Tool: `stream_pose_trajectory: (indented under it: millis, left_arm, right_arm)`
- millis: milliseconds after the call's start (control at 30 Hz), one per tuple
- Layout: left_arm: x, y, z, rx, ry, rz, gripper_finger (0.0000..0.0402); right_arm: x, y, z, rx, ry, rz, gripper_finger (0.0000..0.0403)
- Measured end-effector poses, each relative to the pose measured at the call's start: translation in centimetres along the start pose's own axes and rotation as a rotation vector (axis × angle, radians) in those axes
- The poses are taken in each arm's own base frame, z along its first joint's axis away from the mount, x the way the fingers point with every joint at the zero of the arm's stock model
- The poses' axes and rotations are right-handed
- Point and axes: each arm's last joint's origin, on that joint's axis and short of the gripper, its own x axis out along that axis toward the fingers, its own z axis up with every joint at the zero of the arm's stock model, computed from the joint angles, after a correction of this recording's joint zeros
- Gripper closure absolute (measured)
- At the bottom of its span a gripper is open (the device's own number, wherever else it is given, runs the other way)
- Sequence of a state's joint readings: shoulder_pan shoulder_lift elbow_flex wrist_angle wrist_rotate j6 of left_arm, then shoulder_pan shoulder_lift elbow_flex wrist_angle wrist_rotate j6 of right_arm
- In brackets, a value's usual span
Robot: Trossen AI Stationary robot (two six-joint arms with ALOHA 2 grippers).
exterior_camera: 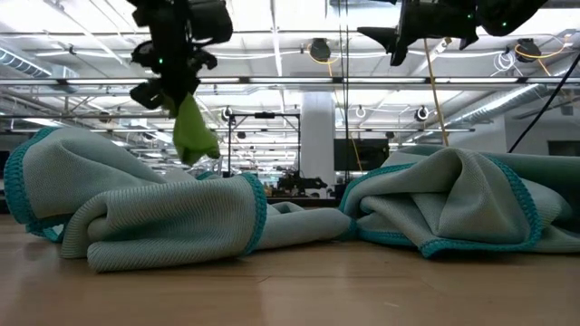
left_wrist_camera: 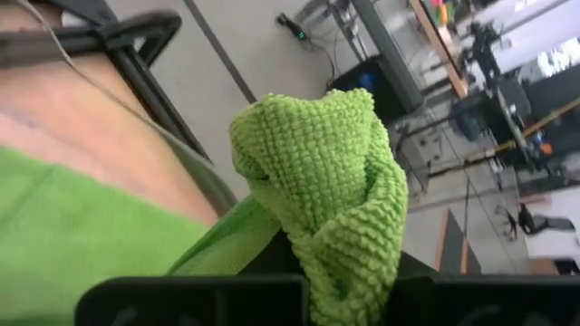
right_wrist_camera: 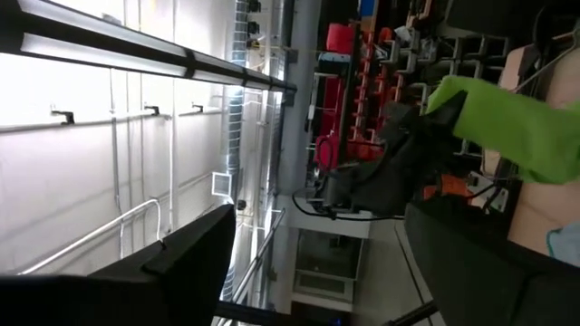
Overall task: Fold microfiber towels
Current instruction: Stack the folded green microfiber cloth on top of the green microfiber cloth on the transparent bin
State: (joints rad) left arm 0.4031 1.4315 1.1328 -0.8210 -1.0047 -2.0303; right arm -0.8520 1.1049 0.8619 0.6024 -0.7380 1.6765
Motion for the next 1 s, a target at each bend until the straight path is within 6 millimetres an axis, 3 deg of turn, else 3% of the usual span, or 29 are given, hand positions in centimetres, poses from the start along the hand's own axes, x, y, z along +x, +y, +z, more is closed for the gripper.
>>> stream_pose_trajectory:
  millis: [133, 333, 633, 833, 1000]
  left_arm:
    - [1.1, 0.0, -0.1, -0.031, -0.033, -0.031, 0.0391]
    - [2.1, -1.7, 0.3, -0.016, -0.06, -0.101, 0.0391]
    - [4.4, -1.8, 1.9, 0.065, -0.048, -0.023, 0.0391]
    - [6.1, -2.8, 0.5, 0.042, 0.008, -0.075, 0.0391]
    - [6.3, -2.9, 0.2, 0.1, 0.009, -0.086, 0.0391]
  right_arm:
    - [0.0, 0.1, 0.0, 0.002, 0.001, 0.005, 0.0091]
    - [0.0, 0.1, 0.0, 0.005, 0.0, 0.005, 0.0091]
    - [0.0, 0.1, 0.0, 0.0, -0.001, 0.005, 0.0091]
    - [0.0, -0.3, 0.1, -0.003, -0.009, -0.02, 0.0091]
    - [0.0, -0.2, 0.1, -0.001, -0.009, -0.017, 0.0091]
